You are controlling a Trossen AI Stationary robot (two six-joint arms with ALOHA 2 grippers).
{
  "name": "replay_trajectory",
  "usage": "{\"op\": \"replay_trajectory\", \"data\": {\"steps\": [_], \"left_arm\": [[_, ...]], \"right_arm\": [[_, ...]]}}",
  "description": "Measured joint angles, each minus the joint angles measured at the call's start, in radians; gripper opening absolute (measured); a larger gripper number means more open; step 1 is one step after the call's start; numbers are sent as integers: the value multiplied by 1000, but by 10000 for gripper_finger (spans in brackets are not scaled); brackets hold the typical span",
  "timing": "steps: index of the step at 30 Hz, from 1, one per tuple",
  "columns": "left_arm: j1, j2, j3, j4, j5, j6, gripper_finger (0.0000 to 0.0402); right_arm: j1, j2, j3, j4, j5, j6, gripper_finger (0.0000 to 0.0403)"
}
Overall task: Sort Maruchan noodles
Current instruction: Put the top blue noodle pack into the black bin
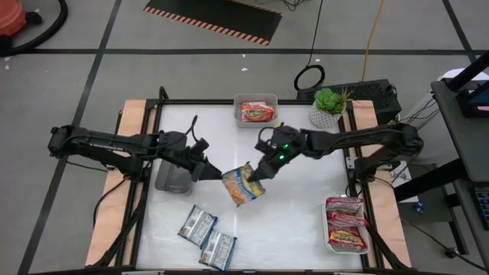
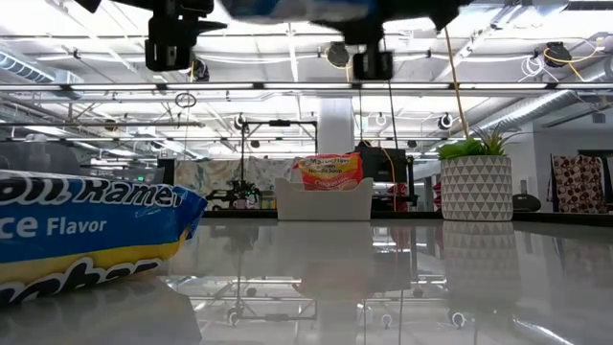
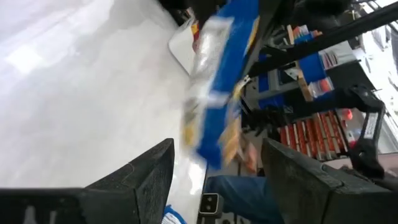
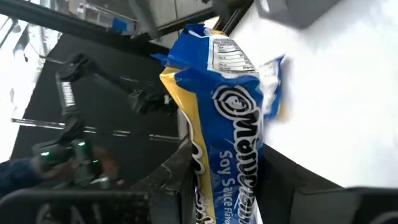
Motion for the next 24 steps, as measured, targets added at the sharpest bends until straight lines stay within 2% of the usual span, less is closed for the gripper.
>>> {"op": "replay_trajectory", "data": {"steps": [3, 8, 13, 18, 22, 24], "left_arm": [[0, 0, 0, 2, 3, 10, 243], [7, 1, 0, 3, 3, -12, 244], [-5, 17, -1, 44, 3, -126, 245], [-53, 82, -2, 230, 15, -161, 279], [-104, 175, 0, 519, 24, -201, 310], [-116, 224, 1, 622, -4, -228, 313]], "right_arm": [[-2, -69, 0, -101, -63, 45, 113], [9, -132, 0, -162, -214, 155, 114], [33, -152, 0, -151, -266, 263, 114], [54, -144, 0, -152, -345, 287, 114], [69, -125, 0, -145, -363, 287, 114], [77, -122, 0, -147, -364, 286, 114]]}}
